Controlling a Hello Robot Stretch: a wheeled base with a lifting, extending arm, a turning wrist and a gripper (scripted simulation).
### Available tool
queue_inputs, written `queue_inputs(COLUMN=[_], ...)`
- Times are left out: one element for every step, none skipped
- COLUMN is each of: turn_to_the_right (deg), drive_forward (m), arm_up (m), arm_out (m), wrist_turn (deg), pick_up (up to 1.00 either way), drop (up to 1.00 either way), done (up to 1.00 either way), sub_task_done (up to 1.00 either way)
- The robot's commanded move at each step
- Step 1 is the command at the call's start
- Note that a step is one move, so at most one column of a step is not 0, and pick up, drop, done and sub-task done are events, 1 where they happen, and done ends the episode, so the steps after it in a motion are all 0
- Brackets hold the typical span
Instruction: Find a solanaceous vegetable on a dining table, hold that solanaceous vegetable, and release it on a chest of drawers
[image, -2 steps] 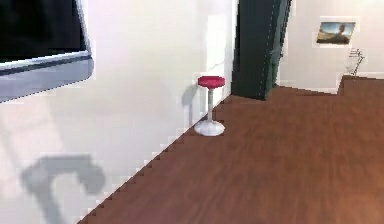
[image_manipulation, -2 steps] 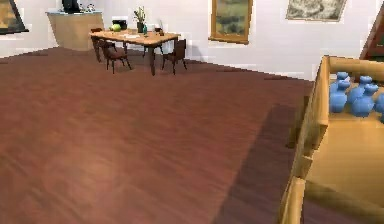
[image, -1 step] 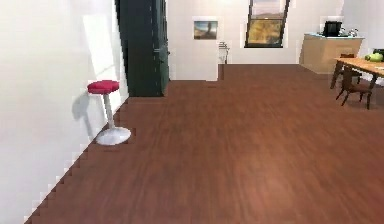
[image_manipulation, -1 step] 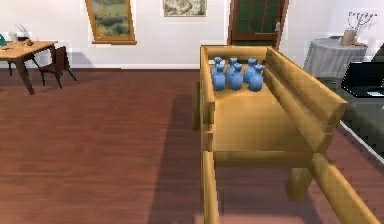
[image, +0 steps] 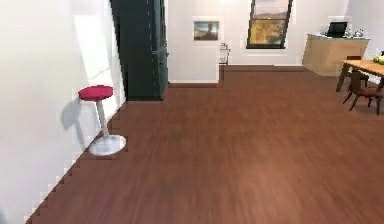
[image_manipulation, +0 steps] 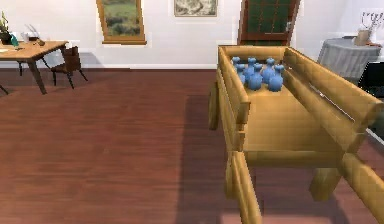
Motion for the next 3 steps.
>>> queue_inputs(turn_to_the_right=[-6.0, 0.0, 45.0], drive_forward=[0.00, 0.05, 0.00], arm_up=[0.00, 0.00, 0.00], arm_out=[0.00, 0.00, 0.00], wrist_turn=[0.0, 0.0, 0.0], pick_up=[0.00, 0.00, 0.00], drop=[0.00, 0.00, 0.00], done=[0.00, 0.00, 0.00], sub_task_done=[0.00, 0.00, 0.00])
